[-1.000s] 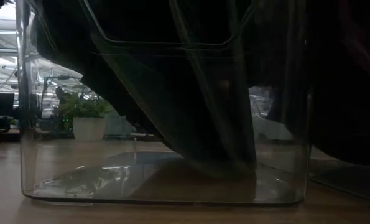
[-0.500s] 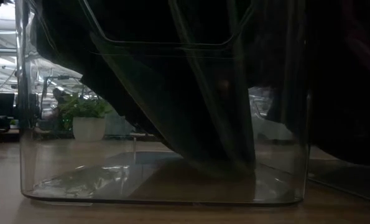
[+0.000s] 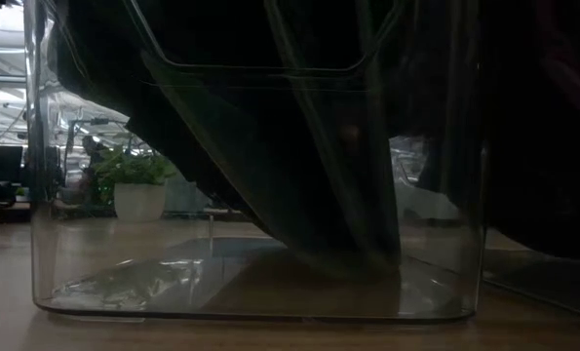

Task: Pick & Place hat
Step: Return to Home Position

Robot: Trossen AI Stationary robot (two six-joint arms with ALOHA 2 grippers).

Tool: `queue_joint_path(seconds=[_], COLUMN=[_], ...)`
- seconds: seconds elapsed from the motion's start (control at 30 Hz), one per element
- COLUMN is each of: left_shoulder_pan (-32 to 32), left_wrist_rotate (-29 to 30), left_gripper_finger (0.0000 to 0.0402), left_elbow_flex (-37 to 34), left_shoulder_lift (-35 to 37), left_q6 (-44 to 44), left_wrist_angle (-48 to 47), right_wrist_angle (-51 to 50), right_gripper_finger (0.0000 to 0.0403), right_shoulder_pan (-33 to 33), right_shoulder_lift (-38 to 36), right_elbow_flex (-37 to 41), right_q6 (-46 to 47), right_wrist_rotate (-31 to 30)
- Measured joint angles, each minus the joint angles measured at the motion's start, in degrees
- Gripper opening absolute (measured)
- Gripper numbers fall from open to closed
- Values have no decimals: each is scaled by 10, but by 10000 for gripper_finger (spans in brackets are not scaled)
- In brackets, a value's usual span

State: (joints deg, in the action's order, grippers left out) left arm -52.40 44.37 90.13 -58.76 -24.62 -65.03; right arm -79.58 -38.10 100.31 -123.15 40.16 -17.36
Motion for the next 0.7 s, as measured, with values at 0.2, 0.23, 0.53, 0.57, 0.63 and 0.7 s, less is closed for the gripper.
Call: queue_joint_path(seconds=[0.2,0.23,0.53,0.57,0.63,0.7], left_shoulder_pan=[-22,-24,-26,-24,-15,5], left_wrist_rotate=[-100,-111,-247,-278,-330,-363], left_gripper_finger=[8,9,4,3,2,3], left_elbow_flex=[0,0,-11,-20,-44,-79], left_shoulder_lift=[1,5,60,67,81,100], left_q6=[177,197,364,394,442,473], left_wrist_angle=[164,180,339,361,406,435], right_wrist_angle=[63,72,102,102,102,102], right_gripper_finger=[7,7,7,7,7,7], right_shoulder_pan=[-9,-9,-9,-9,-9,-9], right_shoulder_lift=[0,0,-44,-49,-59,-69], right_elbow_flex=[-83,-95,-108,-108,-108,-108], right_q6=[-142,-168,-299,-306,-319,-330], right_wrist_rotate=[0,0,0,0,0,0])
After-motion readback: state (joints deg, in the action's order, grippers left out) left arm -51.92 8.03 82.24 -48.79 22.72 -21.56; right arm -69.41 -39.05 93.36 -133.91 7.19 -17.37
